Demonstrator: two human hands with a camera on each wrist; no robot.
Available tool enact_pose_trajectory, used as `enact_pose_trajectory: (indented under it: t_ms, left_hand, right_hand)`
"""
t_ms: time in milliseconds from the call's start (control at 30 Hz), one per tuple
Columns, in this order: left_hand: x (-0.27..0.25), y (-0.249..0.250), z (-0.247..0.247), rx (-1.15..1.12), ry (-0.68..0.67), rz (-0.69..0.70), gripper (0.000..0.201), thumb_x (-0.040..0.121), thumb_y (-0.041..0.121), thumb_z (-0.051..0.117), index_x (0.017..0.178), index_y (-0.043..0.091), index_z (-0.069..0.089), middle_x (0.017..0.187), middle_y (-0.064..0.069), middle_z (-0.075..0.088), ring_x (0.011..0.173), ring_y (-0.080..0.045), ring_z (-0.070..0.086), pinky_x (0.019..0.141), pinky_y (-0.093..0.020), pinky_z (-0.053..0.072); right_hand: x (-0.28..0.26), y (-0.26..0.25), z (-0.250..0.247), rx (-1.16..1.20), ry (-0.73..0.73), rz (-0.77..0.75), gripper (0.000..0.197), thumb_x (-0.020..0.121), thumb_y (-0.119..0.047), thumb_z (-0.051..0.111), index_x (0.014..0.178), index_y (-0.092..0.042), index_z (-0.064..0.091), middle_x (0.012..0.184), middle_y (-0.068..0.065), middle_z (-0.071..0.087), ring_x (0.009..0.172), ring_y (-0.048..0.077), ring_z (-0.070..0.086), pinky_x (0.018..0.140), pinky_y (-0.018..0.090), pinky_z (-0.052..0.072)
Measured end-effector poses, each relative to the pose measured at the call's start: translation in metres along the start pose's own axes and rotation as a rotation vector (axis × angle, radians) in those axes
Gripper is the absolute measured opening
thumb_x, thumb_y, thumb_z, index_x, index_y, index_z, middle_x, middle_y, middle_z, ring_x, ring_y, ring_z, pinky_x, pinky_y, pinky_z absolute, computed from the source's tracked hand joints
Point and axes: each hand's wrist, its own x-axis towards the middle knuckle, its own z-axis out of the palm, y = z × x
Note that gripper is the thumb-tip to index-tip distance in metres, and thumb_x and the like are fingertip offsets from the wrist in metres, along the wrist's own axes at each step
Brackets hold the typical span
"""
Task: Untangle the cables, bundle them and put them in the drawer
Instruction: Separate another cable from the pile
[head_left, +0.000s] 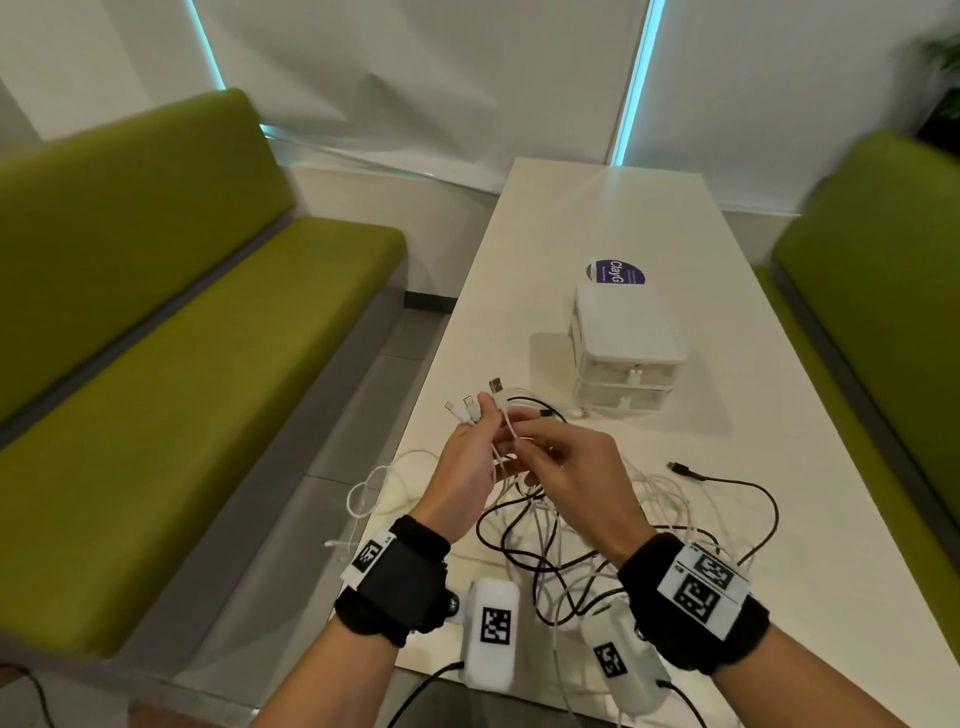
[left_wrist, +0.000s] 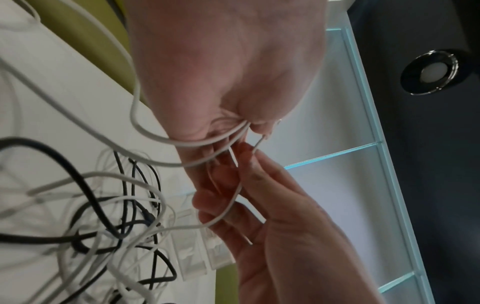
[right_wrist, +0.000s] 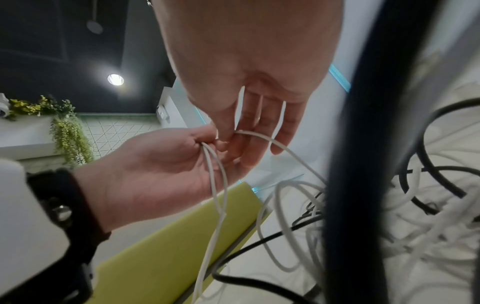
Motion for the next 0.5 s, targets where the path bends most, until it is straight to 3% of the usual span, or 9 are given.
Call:
enact_pose_trajectory:
  t_ms: [67,200,367,500]
  left_hand:
    - [-0.003,-0.001,0.0,-0.001,-0.017,-0.008,0.056,0.104,0.044,0.027,0.103,0.006,0.068,0.083,-0.008,0.074,0.078,-0.014,0.071,0.069,-0.027,0.057]
    - [-0.007,-0.003,0.001,0.011,-0.065,0.011,0.056,0.104,0.044,0.023,0.111,0.009,0.066,0.085,-0.003,0.074,0.076,-0.01,0.07,0.065,-0.025,0.057]
    - [-0.01,-0.008,0.003,0.019,-0.048,0.018,0.055,0.1,0.05,0.026,0.116,0.014,0.065,0.098,-0.005,0.073,0.087,-0.015,0.069,0.07,-0.032,0.055]
    - [-0.012,-0.006,0.006,0.007,-0.042,0.005,0.056,0.094,0.054,0.034,0.12,0.016,0.063,0.116,-0.005,0.067,0.086,-0.024,0.064,0.055,-0.034,0.045]
  right_hand:
    - [-0.001,0.001,-0.001,0.011,-0.015,-0.002,0.031,0.09,-0.008,0.064,0.107,-0.03,0.076,0.107,-0.019,0.073,0.085,0.01,0.072,0.076,0.045,0.057]
    - [-0.004,0.002,-0.001,0.009,-0.035,0.011,0.033,0.092,-0.013,0.06,0.114,-0.035,0.072,0.094,-0.016,0.076,0.075,0.017,0.071,0.068,0.049,0.056]
    - [-0.009,-0.002,0.003,0.051,-0.044,0.067,0.025,0.095,-0.01,0.058,0.109,-0.022,0.074,0.092,-0.01,0.074,0.065,0.015,0.069,0.06,0.038,0.058]
    - [-0.008,-0.004,0.006,0.099,-0.111,0.093,0.019,0.093,-0.006,0.058,0.096,-0.014,0.075,0.077,-0.008,0.071,0.055,0.016,0.066,0.059,0.037,0.057]
